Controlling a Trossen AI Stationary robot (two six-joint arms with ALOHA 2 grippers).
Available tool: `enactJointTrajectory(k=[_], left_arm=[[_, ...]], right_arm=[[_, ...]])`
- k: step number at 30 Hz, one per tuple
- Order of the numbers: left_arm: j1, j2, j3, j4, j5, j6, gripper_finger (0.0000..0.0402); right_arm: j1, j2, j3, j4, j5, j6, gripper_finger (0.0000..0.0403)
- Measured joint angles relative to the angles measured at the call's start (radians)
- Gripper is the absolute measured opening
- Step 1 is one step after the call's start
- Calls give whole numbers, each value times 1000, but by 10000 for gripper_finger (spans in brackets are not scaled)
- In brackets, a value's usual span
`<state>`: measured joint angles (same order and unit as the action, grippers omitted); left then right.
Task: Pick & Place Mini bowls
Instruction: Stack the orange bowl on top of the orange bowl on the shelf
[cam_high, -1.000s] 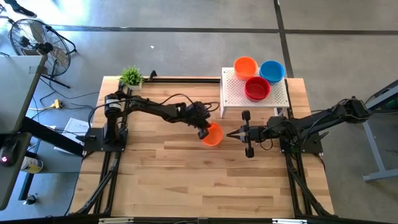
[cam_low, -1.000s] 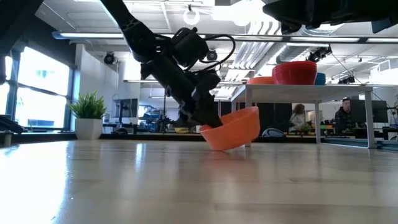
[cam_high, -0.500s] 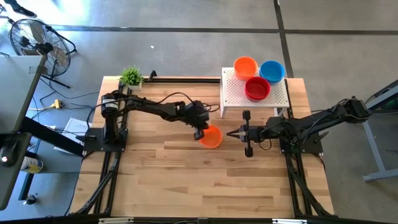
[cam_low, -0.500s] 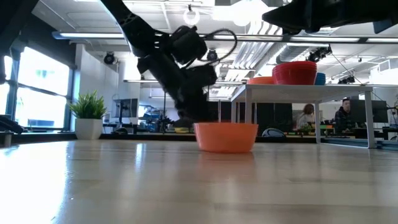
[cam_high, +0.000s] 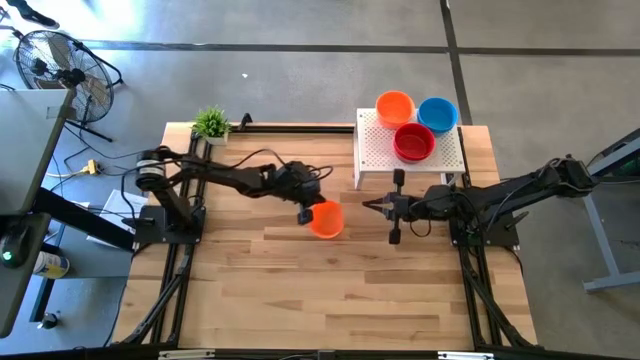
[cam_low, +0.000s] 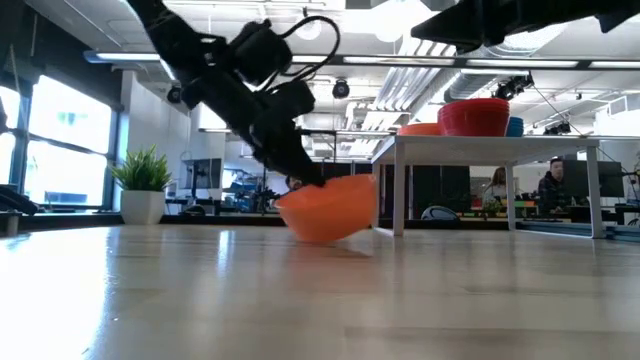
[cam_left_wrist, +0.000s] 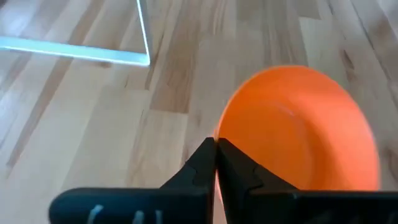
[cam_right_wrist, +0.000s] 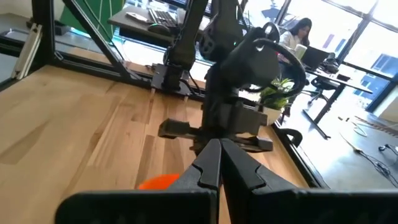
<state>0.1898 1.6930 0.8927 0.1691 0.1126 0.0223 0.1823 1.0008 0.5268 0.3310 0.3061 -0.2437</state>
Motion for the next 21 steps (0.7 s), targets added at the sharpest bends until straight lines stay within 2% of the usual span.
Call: enactJointTrajectory(k=[4, 12, 15, 21], left_arm=[[0, -4, -60, 103, -6, -30, 3], [1, 40, -62, 180, -19, -82, 5], [1, 38, -59, 254, -11, -82, 20], [1, 40, -60, 248, 13, -68, 78]], right_arm=[[3, 0, 5, -7, 5, 0, 1], [3, 1, 5, -10, 14, 0, 1], [3, 1, 4, -13, 14, 0, 1], [3, 1, 4, -21, 14, 4, 1]])
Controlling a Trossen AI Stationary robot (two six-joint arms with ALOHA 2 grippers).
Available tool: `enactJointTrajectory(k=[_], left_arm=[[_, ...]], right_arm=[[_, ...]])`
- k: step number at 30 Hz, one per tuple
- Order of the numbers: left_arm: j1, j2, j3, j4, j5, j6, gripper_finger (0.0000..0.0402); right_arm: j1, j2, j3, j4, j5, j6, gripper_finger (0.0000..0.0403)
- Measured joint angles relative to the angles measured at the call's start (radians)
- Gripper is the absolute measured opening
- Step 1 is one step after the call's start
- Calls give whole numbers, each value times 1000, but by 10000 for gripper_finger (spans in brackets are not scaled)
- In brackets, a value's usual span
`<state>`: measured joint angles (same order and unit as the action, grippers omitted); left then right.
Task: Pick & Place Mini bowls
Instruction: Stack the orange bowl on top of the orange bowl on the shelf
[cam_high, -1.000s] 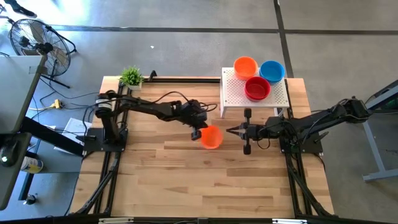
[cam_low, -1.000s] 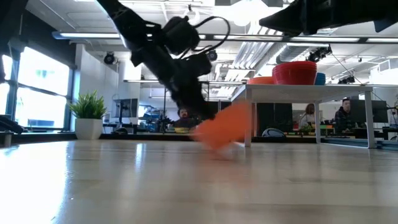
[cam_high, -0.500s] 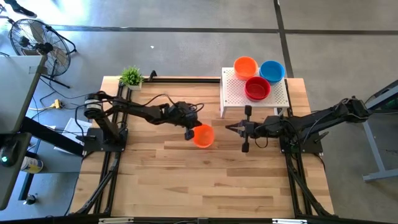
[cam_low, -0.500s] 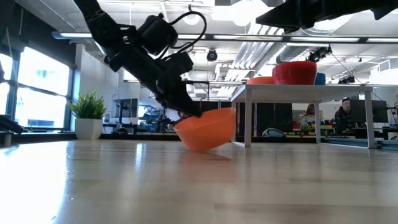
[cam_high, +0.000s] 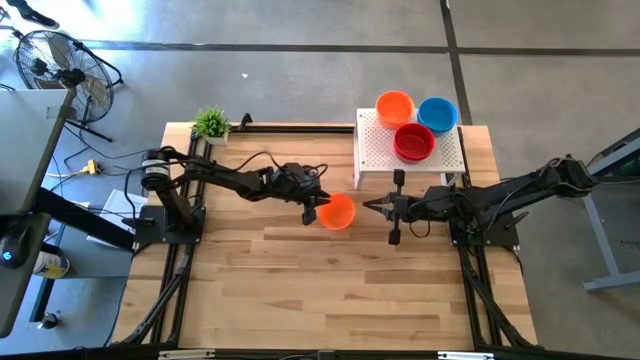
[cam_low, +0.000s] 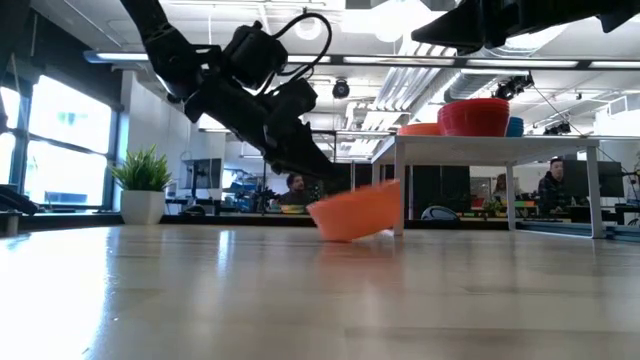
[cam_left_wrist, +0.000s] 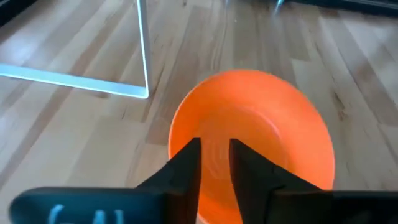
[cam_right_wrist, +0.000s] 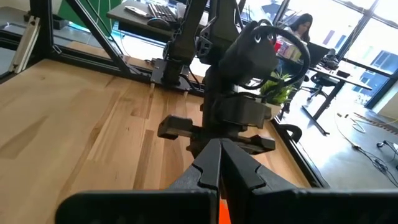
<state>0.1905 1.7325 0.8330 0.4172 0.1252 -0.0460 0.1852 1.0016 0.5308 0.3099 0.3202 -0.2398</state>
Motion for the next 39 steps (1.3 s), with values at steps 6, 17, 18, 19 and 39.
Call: enactJointTrajectory(k=[6, 17, 18, 19, 39], left_arm=[[0, -31, 0, -46, -16, 60, 83], [-3, -172, -237, 192, -23, 95, 13], [-7, -190, -275, 215, -24, 95, 15], [-9, -212, -313, 235, -26, 95, 15], [-9, -518, -752, 561, -70, 102, 17]], right_arm=[[0, 0, 0, -2, 11, 6, 1], [30, 0, -2, -67, 99, 41, 1], [38, 0, -2, -66, 99, 41, 1], [46, 0, -2, -66, 100, 41, 1], [91, 217, 260, -405, 207, 158, 1]])
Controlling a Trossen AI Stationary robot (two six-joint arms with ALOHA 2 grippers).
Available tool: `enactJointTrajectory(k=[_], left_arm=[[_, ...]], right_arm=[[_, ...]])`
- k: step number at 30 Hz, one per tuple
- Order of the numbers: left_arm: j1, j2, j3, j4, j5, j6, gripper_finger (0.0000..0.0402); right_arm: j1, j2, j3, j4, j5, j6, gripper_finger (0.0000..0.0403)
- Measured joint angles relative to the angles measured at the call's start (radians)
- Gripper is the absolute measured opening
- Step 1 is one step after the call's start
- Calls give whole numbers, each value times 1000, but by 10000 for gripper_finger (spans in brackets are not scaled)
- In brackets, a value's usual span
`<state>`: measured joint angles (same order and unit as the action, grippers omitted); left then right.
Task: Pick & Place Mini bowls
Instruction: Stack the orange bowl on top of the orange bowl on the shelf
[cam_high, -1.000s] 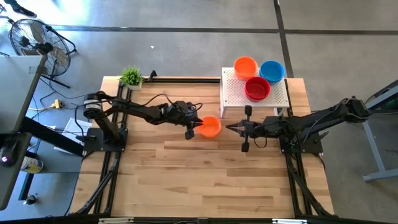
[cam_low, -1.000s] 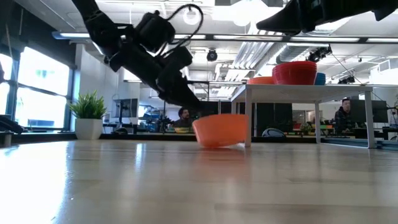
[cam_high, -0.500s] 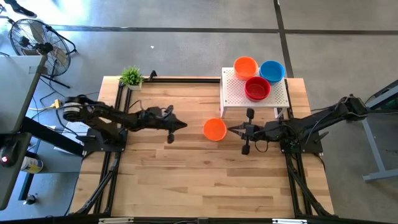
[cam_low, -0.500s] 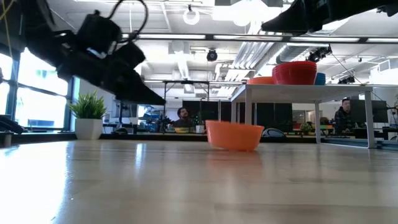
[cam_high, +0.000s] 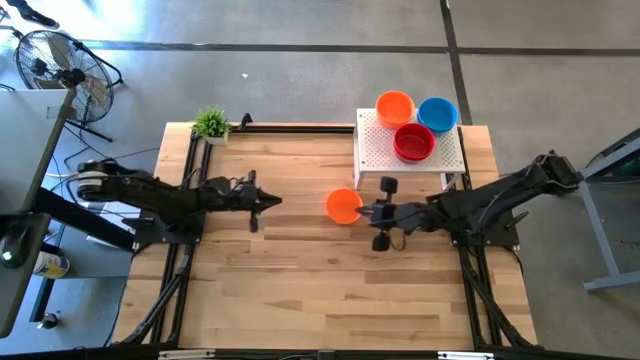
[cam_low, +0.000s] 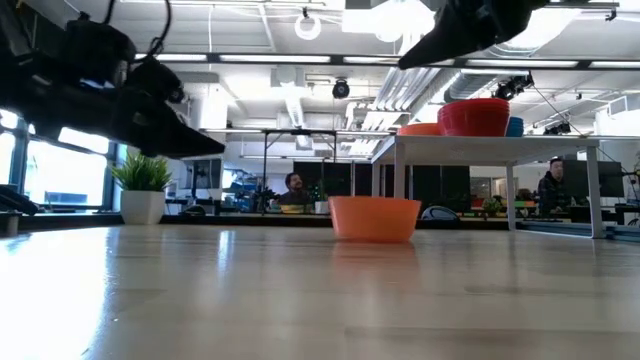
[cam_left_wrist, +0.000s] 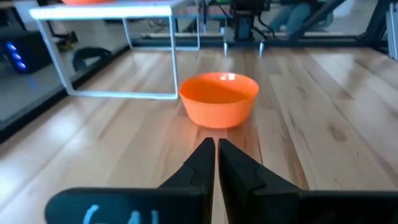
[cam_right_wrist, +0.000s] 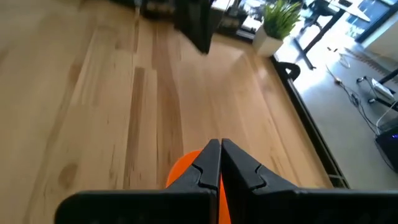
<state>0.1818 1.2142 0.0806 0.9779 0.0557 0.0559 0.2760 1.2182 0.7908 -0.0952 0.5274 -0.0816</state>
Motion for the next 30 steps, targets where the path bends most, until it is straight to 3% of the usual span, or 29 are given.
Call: enactJointTrajectory(k=[6, 12, 23, 30], left_arm=[[1, -167, -65, -25, -22, 1, 17], [1, -341, -66, -228, -29, 16, 17], [1, -777, -66, -618, -68, 46, 17], [1, -1083, -43, -983, -75, 45, 17]], right_arm=[[0, 106, 106, -108, 30, -1, 1], [-1, 154, 164, -165, 29, 11, 5], [-1, 171, 179, -192, 26, 128, 118], [-1, 171, 179, -188, 22, 160, 144]])
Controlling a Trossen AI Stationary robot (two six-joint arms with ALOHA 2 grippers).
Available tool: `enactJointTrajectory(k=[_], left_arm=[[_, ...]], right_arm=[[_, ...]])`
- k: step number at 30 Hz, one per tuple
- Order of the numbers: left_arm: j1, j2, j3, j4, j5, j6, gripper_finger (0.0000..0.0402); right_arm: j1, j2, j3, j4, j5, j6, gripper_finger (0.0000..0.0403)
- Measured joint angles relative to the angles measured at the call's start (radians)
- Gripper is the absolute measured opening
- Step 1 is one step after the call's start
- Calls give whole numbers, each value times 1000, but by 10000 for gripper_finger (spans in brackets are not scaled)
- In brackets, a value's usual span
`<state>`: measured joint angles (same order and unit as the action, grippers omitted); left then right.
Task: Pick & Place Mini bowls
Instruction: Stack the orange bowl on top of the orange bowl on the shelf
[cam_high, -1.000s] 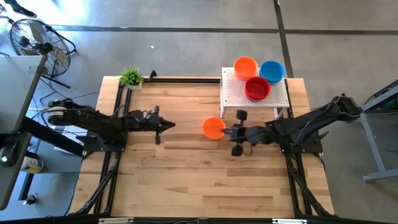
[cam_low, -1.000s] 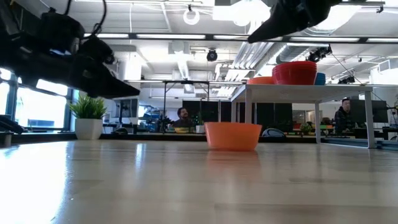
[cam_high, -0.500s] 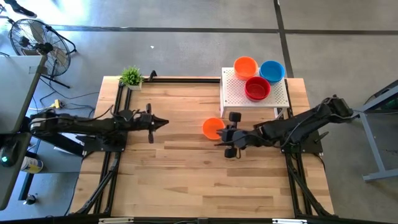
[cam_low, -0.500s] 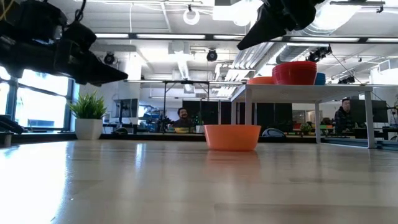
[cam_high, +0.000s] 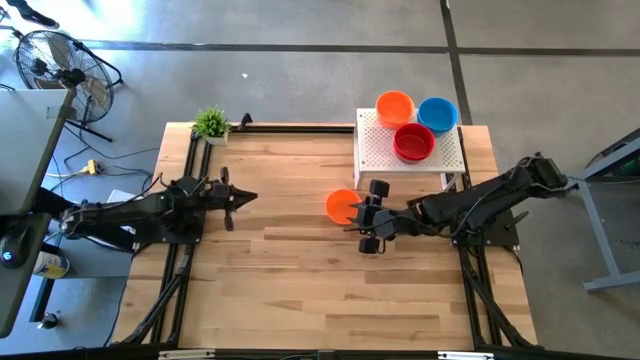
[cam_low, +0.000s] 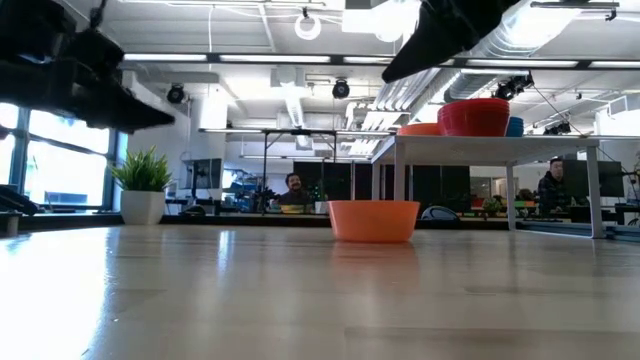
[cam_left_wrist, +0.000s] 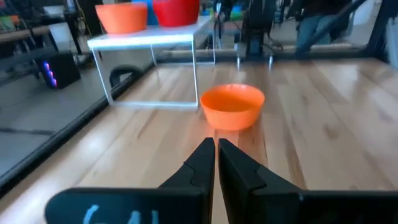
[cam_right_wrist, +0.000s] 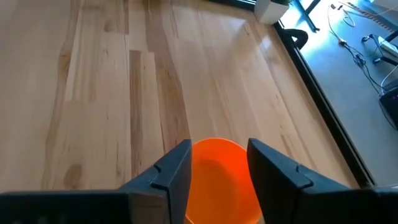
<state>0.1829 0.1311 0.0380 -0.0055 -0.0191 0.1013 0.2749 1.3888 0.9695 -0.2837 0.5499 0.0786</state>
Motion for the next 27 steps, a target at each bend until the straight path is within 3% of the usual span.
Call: enactJointTrajectory(k=[4, 15, 19, 27], left_arm=[[1, -135, 12, -60, 1, 3, 17], [0, -115, 18, -66, -6, -64, 17], [0, -114, 18, -69, 20, -109, 17], [0, -114, 18, -69, 0, -106, 17]], right_arm=[[0, 6, 15, -13, 0, -8, 145], [-29, 239, 282, -289, -10, -35, 145], [-35, 338, 365, -374, -61, -35, 145], [-68, 452, 423, -443, -75, -4, 145]])
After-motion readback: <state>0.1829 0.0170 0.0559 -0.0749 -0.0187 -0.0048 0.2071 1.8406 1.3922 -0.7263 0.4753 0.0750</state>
